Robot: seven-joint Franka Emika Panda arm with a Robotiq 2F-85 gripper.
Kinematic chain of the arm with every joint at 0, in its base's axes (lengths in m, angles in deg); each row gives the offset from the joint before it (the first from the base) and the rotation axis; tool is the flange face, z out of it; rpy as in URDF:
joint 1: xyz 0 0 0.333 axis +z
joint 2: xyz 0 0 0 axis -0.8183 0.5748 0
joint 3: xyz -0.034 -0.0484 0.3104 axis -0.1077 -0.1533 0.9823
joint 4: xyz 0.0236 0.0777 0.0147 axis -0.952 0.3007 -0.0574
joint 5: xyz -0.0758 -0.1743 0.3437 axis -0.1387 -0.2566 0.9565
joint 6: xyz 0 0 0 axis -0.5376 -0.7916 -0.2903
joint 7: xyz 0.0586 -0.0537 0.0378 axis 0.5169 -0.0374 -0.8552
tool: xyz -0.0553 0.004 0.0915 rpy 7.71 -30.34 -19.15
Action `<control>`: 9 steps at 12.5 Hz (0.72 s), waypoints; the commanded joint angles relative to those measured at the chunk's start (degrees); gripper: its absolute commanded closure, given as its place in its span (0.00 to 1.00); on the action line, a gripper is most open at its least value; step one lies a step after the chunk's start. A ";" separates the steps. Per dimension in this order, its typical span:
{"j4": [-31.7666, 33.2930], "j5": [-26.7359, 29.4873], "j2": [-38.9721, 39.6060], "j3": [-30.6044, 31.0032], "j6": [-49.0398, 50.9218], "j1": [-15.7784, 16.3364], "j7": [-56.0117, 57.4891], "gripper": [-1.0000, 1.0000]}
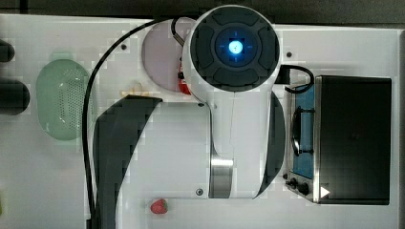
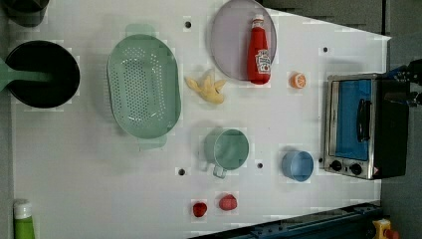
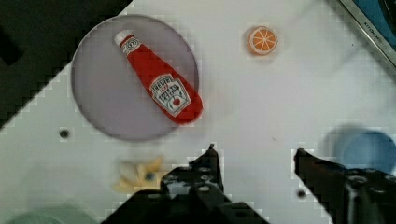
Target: Pick ketchup from plate and place it on table.
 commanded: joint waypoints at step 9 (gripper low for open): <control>4.36 0.62 -6.86 4.32 6.75 -5.08 5.06 0.00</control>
